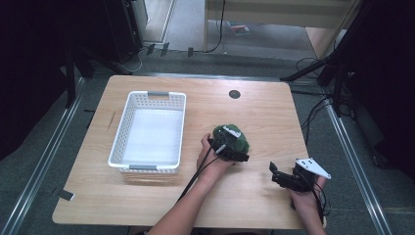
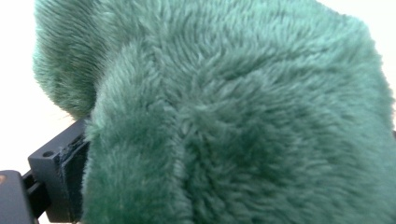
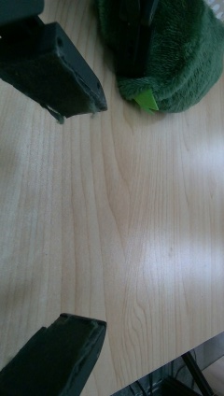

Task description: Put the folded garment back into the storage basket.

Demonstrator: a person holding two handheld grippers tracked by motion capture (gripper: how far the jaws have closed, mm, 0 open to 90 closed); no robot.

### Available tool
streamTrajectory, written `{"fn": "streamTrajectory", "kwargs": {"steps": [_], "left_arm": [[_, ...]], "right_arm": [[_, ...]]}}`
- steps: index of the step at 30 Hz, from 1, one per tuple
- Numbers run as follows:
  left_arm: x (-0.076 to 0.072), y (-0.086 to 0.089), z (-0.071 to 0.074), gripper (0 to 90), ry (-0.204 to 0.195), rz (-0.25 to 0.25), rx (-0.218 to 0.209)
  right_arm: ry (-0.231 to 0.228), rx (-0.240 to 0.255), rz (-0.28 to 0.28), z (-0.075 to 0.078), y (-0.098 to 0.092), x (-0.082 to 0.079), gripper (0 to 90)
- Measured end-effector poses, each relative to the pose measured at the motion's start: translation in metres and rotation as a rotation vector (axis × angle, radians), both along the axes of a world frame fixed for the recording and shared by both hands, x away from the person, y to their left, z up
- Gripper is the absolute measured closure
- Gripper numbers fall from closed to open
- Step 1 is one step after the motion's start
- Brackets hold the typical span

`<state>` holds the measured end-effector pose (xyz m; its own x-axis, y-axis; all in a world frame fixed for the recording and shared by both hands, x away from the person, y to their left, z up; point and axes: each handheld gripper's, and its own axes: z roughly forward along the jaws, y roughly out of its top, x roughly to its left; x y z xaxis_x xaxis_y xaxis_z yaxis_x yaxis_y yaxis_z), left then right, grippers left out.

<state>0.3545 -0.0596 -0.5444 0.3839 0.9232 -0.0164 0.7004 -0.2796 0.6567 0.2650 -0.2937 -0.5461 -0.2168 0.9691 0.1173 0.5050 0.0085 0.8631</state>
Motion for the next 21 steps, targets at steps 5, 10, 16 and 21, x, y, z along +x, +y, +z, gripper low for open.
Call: {"fn": "streamTrajectory", "kwargs": {"steps": [5,10,16,21], "left_arm": [[0.0,-0.001,0.001,7.6,-0.004,0.031,0.016],[0.0,0.002,0.005,16.2,-0.014,0.044,0.019],[-0.002,0.009,0.016,22.2,-0.039,0.057,0.007],[-0.005,0.015,0.027,22.6,-0.062,0.052,-0.004]], "right_arm": [[0.004,-0.002,0.0,0.0,0.0,0.0,0.0],[0.005,0.001,0.001,0.0,0.0,0.0,0.0],[0.005,0.002,0.002,0.0,0.0,0.0,0.0],[0.003,0.0,0.005,0.0,0.0,0.0,0.0]]}}
